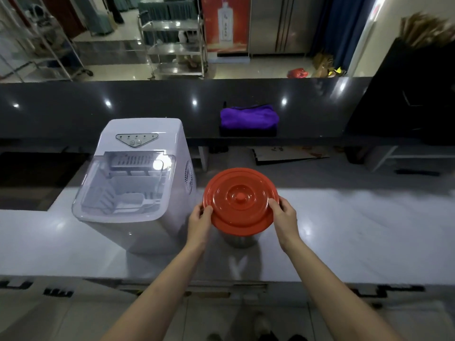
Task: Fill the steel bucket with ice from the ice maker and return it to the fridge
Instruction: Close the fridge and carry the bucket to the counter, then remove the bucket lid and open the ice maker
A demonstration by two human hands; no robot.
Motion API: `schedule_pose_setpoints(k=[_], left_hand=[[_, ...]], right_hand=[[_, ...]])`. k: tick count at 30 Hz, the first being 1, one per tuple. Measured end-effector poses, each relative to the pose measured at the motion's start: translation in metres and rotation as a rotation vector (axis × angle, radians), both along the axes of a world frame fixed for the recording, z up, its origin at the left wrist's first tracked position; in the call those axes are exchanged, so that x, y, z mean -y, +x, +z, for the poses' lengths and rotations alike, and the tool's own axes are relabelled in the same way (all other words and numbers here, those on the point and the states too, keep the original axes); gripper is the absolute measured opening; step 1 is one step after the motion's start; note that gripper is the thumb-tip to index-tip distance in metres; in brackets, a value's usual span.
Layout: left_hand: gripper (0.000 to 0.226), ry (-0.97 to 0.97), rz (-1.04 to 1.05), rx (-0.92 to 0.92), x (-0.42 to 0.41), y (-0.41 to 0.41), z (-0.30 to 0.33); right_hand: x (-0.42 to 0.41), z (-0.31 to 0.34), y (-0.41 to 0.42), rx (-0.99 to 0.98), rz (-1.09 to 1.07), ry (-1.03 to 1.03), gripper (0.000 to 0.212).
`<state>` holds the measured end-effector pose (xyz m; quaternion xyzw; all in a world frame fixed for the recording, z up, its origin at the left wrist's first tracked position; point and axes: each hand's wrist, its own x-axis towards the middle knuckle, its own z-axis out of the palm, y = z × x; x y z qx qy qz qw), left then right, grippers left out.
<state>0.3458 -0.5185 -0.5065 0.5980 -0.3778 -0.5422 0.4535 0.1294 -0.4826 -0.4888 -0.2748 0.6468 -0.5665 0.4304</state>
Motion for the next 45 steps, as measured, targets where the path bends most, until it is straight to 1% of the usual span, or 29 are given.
schedule_pose_setpoints(k=[2, 5, 6, 8, 11, 13, 17, 20, 22, 24, 28, 31, 36, 41, 45], left_hand=[[0.021, 0.000, -0.015, -0.007, 0.001, 0.000, 0.003], [0.043, 0.021, -0.047, -0.021, 0.004, 0.002, 0.005], [0.047, 0.028, -0.056, -0.028, 0.004, 0.003, 0.005], [0.044, 0.035, -0.071, -0.032, 0.006, 0.004, 0.004], [0.022, 0.034, -0.098, -0.029, 0.007, 0.006, 0.009], [0.016, 0.036, -0.104, -0.022, 0.009, 0.006, 0.009], [0.016, 0.037, -0.089, -0.027, 0.008, 0.005, 0.011], [0.016, 0.037, -0.077, -0.026, 0.008, 0.003, 0.013], [0.021, 0.027, -0.074, -0.022, 0.008, 0.002, 0.014], [0.027, 0.020, -0.073, -0.010, 0.008, 0.002, 0.015], [0.015, 0.003, -0.060, 0.010, 0.007, 0.000, 0.018], [0.008, -0.023, -0.048, 0.039, 0.010, -0.002, 0.020], [0.008, -0.027, -0.056, 0.071, 0.012, -0.003, 0.017], [0.013, -0.038, -0.053, 0.076, 0.009, -0.005, 0.023], [0.024, -0.053, -0.038, 0.086, 0.010, -0.005, 0.029]], right_hand=[[0.000, 0.001, 0.000, -0.001, -0.018, 0.010, 0.024], [0.001, 0.004, 0.001, -0.031, -0.016, 0.032, 0.026], [0.001, 0.004, 0.001, -0.037, -0.018, 0.036, 0.026], [0.000, 0.008, 0.003, -0.057, -0.032, 0.041, 0.025], [-0.002, 0.012, 0.004, -0.135, -0.060, 0.050, 0.031], [-0.001, 0.014, 0.004, -0.229, -0.069, 0.056, 0.038], [0.002, 0.024, 0.005, -0.483, -0.064, 0.044, 0.045], [0.005, 0.030, 0.011, -0.714, -0.026, -0.041, 0.037], [0.008, 0.032, 0.016, -0.837, 0.026, -0.110, 0.032], [0.012, 0.034, 0.022, -0.932, 0.098, -0.165, 0.027], [0.021, 0.032, 0.029, -1.078, 0.274, -0.190, 0.029], [0.028, 0.030, 0.030, -1.155, 0.335, -0.167, 0.032], [0.035, 0.031, 0.029, -1.243, 0.430, -0.086, 0.041], [0.039, 0.032, 0.029, -1.200, 0.476, -0.048, 0.039], [0.041, 0.033, 0.026, -1.142, 0.455, -0.077, 0.035]])
